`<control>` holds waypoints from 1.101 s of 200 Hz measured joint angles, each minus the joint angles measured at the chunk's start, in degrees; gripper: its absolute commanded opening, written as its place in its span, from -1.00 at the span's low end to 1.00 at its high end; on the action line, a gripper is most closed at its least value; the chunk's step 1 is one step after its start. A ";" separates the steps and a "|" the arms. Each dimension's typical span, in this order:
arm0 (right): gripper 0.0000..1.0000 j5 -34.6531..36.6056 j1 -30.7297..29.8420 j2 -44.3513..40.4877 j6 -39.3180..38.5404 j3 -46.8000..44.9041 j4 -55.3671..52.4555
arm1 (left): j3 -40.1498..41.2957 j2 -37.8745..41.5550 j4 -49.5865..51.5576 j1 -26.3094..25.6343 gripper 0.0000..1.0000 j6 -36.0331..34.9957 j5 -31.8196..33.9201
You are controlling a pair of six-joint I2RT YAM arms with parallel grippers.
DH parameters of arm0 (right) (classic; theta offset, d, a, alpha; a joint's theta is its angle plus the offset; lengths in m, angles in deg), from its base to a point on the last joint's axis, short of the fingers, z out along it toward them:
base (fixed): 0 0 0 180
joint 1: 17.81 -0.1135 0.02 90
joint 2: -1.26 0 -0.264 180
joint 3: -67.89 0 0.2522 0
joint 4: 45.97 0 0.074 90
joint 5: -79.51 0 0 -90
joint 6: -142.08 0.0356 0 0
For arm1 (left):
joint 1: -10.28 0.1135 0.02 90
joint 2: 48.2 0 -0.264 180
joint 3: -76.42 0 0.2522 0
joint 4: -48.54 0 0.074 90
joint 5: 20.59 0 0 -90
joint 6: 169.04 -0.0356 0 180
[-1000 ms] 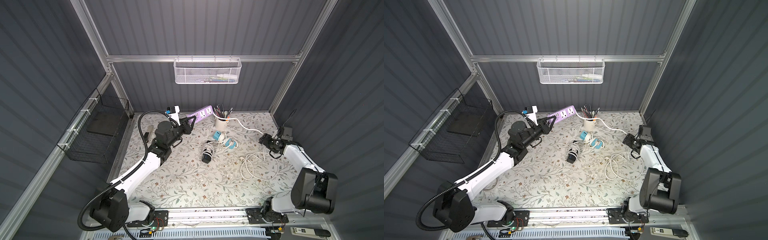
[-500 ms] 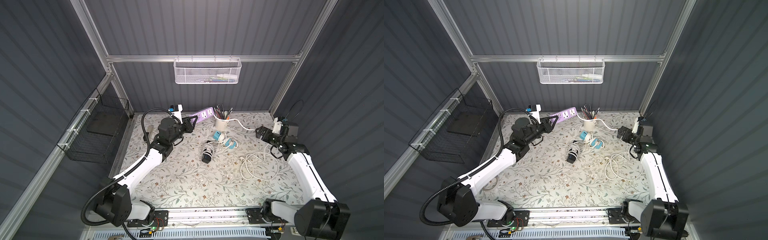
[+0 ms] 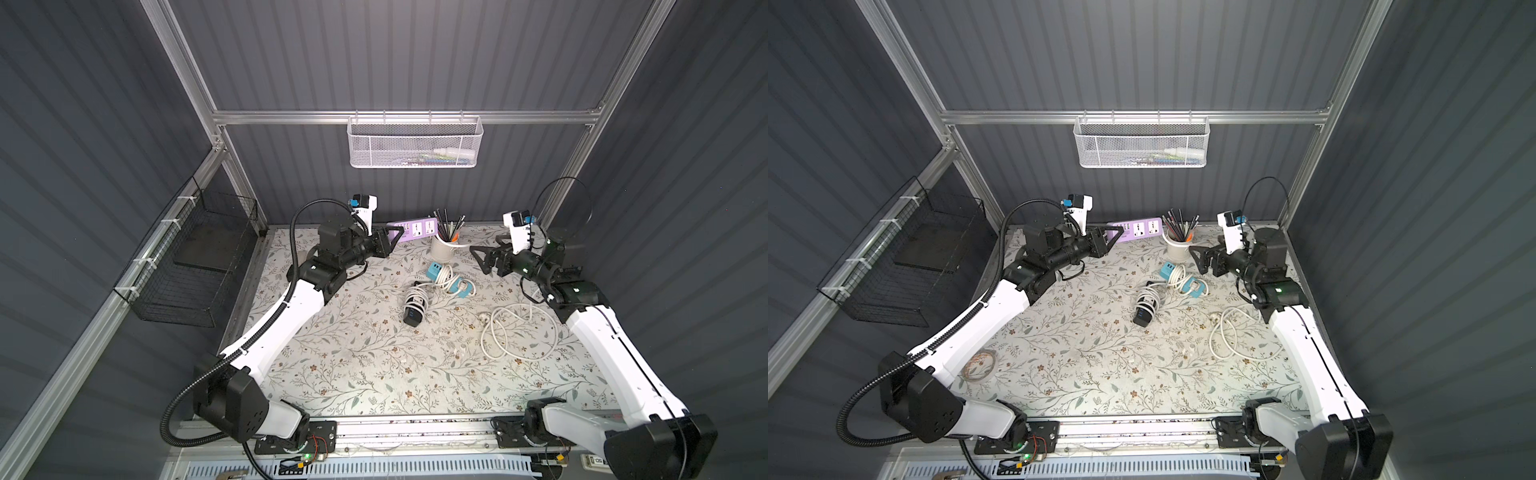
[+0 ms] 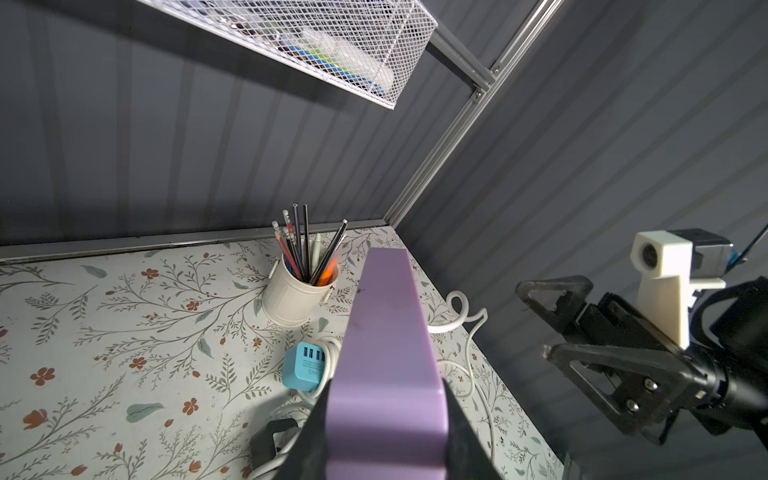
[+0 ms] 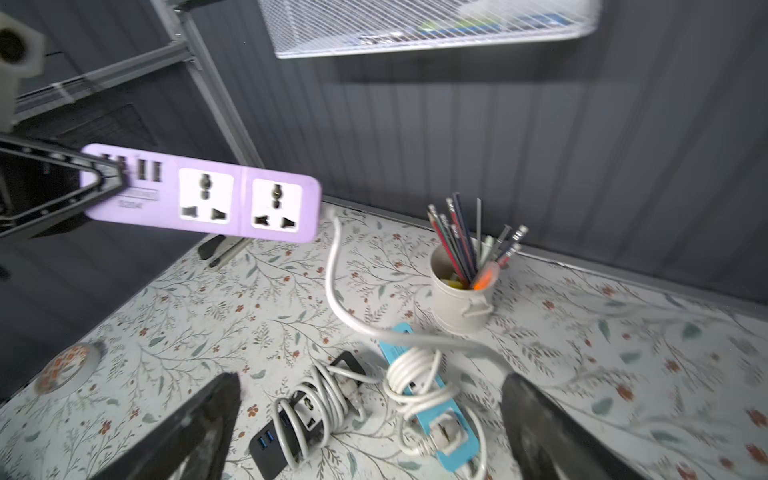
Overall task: Unwrap the cord wrapped around the power strip
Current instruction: Unwrap the power cord from the power strip, then place the power strip at the center of the board.
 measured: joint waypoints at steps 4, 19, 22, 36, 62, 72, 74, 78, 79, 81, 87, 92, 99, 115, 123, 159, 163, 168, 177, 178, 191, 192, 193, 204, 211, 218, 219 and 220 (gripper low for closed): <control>0.98 -0.44 -0.63 0.35 -0.90 0.33 0.09 | -0.83 -0.20 1.11 0.00 -1.00 -0.57 -0.39; 0.98 -1.75 -3.15 1.40 -4.48 1.03 0.17 | -4.15 -1.05 4.92 0.00 -1.00 -2.75 -1.97; 0.98 -1.90 -3.61 1.53 -5.09 1.07 0.17 | -4.74 -1.20 5.53 0.00 -1.00 -3.10 -2.23; 0.98 -2.45 -5.70 2.05 -7.85 1.53 0.04 | -7.41 -1.79 8.55 0.00 -1.00 -5.05 -3.63; 0.98 -2.01 -9.55 3.23 -12.85 4.37 -1.40 | -11.50 -2.73 14.27 0.00 -1.00 -8.85 -6.14; 0.98 -1.27 -11.08 3.74 -14.71 5.73 -1.97 | -13.07 -3.32 16.50 0.00 -1.00 -10.23 -7.06; 0.98 -1.11 -11.39 3.80 -15.10 6.03 -2.05 | -13.27 -3.39 16.72 0.00 -1.00 -10.38 -7.17; 0.98 -0.70 -12.00 4.00 -15.87 6.58 -2.25 | -13.77 -3.58 17.42 0.00 -1.00 -10.86 -7.50; 0.98 -0.63 -12.11 4.04 -15.98 6.67 -2.29 | -13.92 -3.65 17.64 0.00 -1.00 -10.99 -7.63; 0.98 -0.46 -12.41 4.11 -16.35 6.95 -2.38 | -14.10 -3.74 17.88 0.00 -1.00 -11.15 -7.69; 0.98 0.07 -13.22 4.42 -17.27 7.67 -2.54 | -14.60 -4.00 18.73 0.00 -1.00 -11.69 -8.15; 0.98 0.57 -13.86 4.70 -18.14 8.28 -2.67 | -14.93 -4.15 19.45 0.00 -1.00 -12.04 -8.55; 0.98 1.16 -14.60 5.07 -19.10 9.01 -2.84 | -15.23 -4.39 20.31 0.00 -1.00 -12.48 -9.01; 0.98 2.60 -15.87 6.12 -21.16 10.40 -3.48 | -15.69 -4.79 22.34 0.00 -1.00 -13.35 -9.84; 0.98 3.39 -16.39 6.75 -22.10 10.95 -3.96 | -15.91 -4.96 23.19 0.00 -1.00 -13.75 -10.16; 0.98 5.86 -18.14 9.88 -24.98 12.17 -5.64 | -16.37 -5.07 25.11 0.00 -1.00 -14.36 -11.65; 0.98 6.23 -18.36 10.32 -25.33 12.26 -5.70 | -16.41 -5.07 25.20 0.00 -1.00 -14.36 -11.82; 0.98 6.60 -18.64 10.78 -25.64 12.37 -5.77 | -16.44 -5.07 25.27 0.00 -1.00 -14.36 -12.02; 0.98 7.17 -19.19 11.65 -26.16 12.59 -6.01 | -16.44 -5.07 25.29 0.00 -1.00 -14.36 -12.28; 0.98 7.19 -19.23 11.72 -26.18 12.59 -6.01 | -16.44 -5.07 25.29 0.00 -1.00 -14.36 -12.31; 0.98 8.46 -19.96 12.61 -26.99 12.76 -6.27 | -16.44 -5.07 25.38 0.00 -1.00 -14.36 -12.61; 0.98 8.52 -20.00 12.66 -27.02 12.76 -6.29 | -16.44 -5.07 25.40 0.00 -1.00 -14.36 -12.68; 0.98 8.68 -20.09 12.76 -27.06 12.81 -6.34 | -16.44 -5.07 25.42 0.00 -1.00 -14.36 -12.70; 0.97 9.75 -20.52 13.31 -27.58 12.92 -6.32 | -16.44 -5.07 25.42 0.00 -1.00 -14.36 -12.98; 0.97 10.23 -20.70 13.57 -27.85 12.96 -6.32 | -16.44 -5.07 25.42 0.00 -1.00 -14.36 -13.16; 0.95 10.86 -20.76 13.84 -28.06 12.96 -6.29 | -16.44 -5.07 25.42 0.00 -1.00 -14.36 -13.25; 0.95 10.91 -20.79 13.86 -28.09 12.96 -6.29 | -16.44 -5.07 25.42 0.00 -1.00 -14.36 -13.25; 0.95 11.04 -20.79 13.88 -28.09 12.96 -6.29 | -16.44 -5.07 25.42 0.00 -1.00 -14.36 -13.25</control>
